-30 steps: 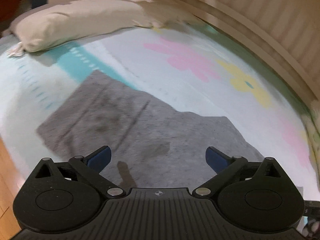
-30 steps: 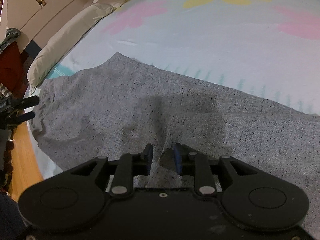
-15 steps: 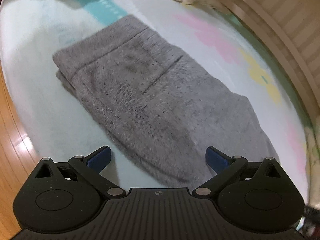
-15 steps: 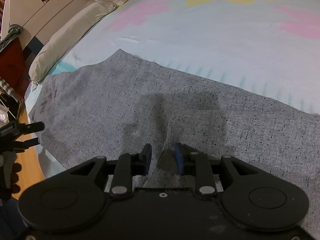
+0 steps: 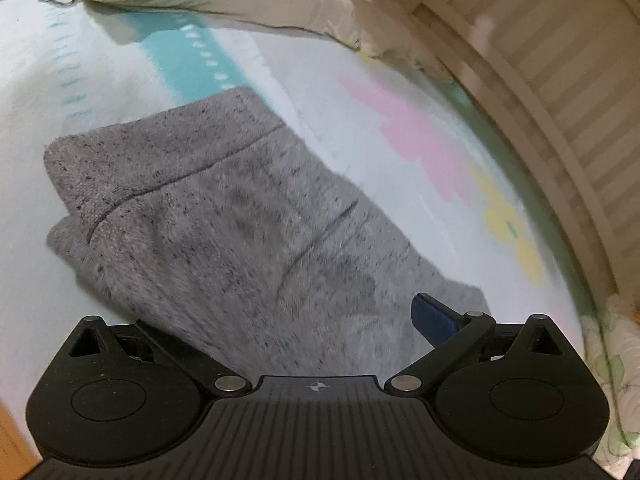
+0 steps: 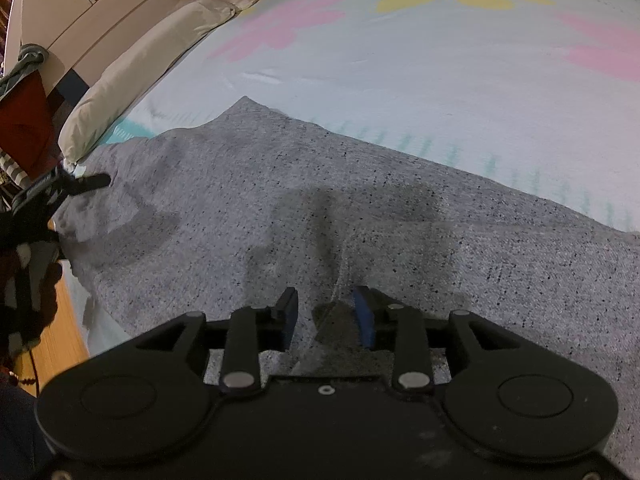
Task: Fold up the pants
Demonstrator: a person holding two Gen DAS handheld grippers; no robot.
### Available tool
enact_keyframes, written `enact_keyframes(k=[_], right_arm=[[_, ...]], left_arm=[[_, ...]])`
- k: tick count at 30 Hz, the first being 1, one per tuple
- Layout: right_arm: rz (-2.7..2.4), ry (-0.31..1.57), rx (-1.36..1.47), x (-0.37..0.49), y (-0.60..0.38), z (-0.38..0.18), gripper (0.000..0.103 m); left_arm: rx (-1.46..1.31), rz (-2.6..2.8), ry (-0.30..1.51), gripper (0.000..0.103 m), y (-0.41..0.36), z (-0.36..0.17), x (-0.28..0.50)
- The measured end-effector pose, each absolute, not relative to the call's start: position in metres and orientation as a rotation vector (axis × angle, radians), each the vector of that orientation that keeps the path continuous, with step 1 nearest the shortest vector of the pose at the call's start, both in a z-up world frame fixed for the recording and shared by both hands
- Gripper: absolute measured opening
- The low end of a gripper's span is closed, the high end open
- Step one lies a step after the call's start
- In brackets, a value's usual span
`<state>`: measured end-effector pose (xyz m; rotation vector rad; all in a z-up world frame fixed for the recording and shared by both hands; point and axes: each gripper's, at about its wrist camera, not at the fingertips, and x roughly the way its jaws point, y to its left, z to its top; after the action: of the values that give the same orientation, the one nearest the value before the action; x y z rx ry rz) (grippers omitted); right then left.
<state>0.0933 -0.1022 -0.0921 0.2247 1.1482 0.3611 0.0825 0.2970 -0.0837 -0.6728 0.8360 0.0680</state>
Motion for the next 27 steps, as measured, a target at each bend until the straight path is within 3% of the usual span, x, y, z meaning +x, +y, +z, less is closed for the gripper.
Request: enact_keyframes(k=[5, 7, 8, 10, 12, 14, 16, 27], right_arm=[[0.382, 1.121, 0.254, 0.092, -0.104, -0.088, 0.038], [0.389, 1.086, 0.262, 0.091, -0.102, -0.081, 0.038], [0.395, 1.065, 0.259, 0.090, -0.100, -0.077, 0.038], [0.412, 1.012, 0.251, 0.093, -0.094, -0.068, 0.038], [0.429, 0.984, 0.243, 0.099, -0.085, -0.063, 0.037], [0.441, 0.970, 0.235, 0.110, -0.073, -0.063, 0.024], [0.454, 0.958, 0.233, 0.124, -0.055, -0.064, 0.017], [0.372, 1.028, 0.290, 0.233, 0.025, -0.105, 0.017]], left_arm=[[-0.686, 0.082, 0.844, 0.100, 0.296, -0.083, 0.087], [-0.650, 0.143, 0.870, 0.081, 0.292, -0.078, 0.087], [-0.621, 0.184, 0.887, 0.062, 0.290, -0.076, 0.087], [-0.576, 0.197, 0.900, 0.050, 0.289, -0.073, 0.089], [-0.551, 0.200, 0.879, 0.028, 0.288, -0.067, 0.085], [-0.549, 0.189, 0.854, 0.023, 0.287, -0.062, 0.082], [-0.526, 0.181, 0.830, 0.022, 0.282, -0.055, 0.081], [-0.489, 0.185, 0.804, 0.021, 0.271, -0.044, 0.077]])
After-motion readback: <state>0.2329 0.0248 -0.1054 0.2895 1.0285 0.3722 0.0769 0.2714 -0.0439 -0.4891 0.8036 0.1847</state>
